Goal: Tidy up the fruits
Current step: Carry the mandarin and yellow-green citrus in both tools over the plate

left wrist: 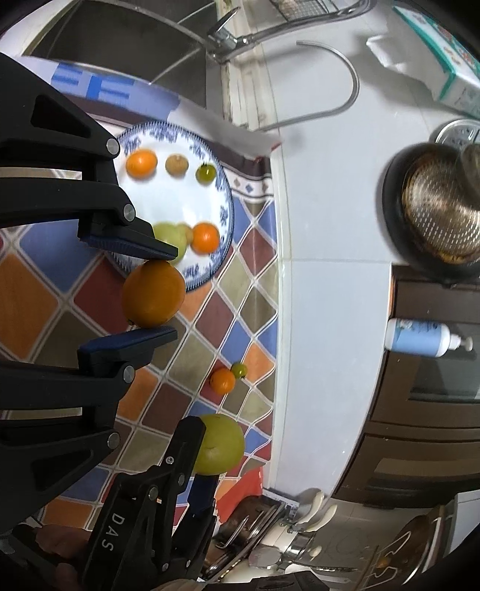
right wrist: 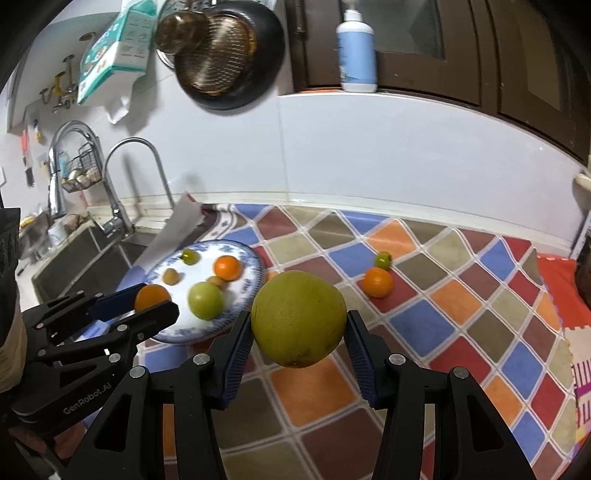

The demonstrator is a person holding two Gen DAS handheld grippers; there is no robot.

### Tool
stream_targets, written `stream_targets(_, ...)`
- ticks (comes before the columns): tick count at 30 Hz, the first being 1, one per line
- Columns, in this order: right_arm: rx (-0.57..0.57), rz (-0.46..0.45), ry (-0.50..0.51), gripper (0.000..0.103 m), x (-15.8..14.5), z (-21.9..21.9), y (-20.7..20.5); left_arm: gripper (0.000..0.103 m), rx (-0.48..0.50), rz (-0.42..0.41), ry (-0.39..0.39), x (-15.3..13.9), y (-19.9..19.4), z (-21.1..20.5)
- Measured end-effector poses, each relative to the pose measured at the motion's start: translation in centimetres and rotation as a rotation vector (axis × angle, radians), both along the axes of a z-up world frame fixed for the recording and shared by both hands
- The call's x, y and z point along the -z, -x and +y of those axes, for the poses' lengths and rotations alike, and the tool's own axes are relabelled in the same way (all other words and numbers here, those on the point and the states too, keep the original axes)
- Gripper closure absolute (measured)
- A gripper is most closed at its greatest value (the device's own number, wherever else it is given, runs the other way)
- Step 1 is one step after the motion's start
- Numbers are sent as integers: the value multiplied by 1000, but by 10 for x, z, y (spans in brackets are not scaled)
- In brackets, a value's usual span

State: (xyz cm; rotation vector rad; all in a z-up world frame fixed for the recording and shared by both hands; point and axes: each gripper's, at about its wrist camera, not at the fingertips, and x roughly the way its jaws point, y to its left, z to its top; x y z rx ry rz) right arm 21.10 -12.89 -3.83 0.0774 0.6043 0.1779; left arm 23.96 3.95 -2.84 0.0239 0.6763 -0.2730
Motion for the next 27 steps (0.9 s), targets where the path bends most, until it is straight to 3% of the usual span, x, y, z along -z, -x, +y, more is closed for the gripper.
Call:
stream_targets(13, -62, -2, -15, 52, -6, 59, -24, 67, -17, 8, -32, 1, -21, 54)
stream_targets(27, -130, 57, -12, 52, 9, 121, -79, 67, -8, 64, -92, 26, -62, 106)
